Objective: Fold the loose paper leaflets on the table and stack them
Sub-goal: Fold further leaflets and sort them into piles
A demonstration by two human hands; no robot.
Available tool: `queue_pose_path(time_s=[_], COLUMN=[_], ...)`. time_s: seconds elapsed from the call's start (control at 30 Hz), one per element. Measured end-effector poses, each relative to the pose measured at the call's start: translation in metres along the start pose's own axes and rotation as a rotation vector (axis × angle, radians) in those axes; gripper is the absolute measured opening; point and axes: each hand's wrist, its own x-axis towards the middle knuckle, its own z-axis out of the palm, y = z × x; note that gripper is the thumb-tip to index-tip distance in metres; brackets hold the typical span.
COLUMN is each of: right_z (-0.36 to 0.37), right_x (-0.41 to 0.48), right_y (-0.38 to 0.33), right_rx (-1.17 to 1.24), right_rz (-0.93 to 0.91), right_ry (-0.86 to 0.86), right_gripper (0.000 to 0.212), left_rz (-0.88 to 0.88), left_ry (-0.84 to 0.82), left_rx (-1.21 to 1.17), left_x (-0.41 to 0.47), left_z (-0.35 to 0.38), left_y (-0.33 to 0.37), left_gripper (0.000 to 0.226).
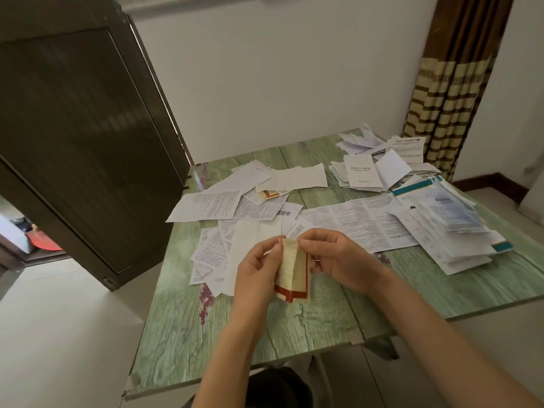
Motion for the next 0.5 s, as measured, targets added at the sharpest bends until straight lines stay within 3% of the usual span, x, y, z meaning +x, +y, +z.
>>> queue_pose_path(time_s=[0.13, 0.3, 0.37, 0.43, 0.5], right_z=[0.000, 0.002, 0.003, 0.004, 0.004], right_x=[-0.001, 0.002, 0.003, 0.003, 0.003], right_y=[0.000, 0.000, 0.001, 0.001, 0.001], right_rx=[0.000, 0.014, -0.003, -0.009, -0.034], right_rz=[-0.034, -0.066, -0.077, -0.082, -0.075], right_ry=[-0.019, 0.142, 0.202, 0.234, 0.243], right_gripper=[0.008, 0.010, 0.002, 0.004, 0.008], left_rz=[0.057, -0.023, -0.022, 0.002, 0.000], left_ry=[0.037, -0.025, -0.093, -0.122, -0.131], left_rx=[0.035, -0.110, -0.129, -0.048, -0.007], left_x=[-0.004, -0.005, -0.006, -0.008, -0.010], left_z=[0.010, 0.012, 0.010, 0.010, 0.012], left_y=[-0.003, 0.003, 0.005, 0.005, 0.003], left_gripper=[0.009, 0.042, 0.035, 0.016, 0.011])
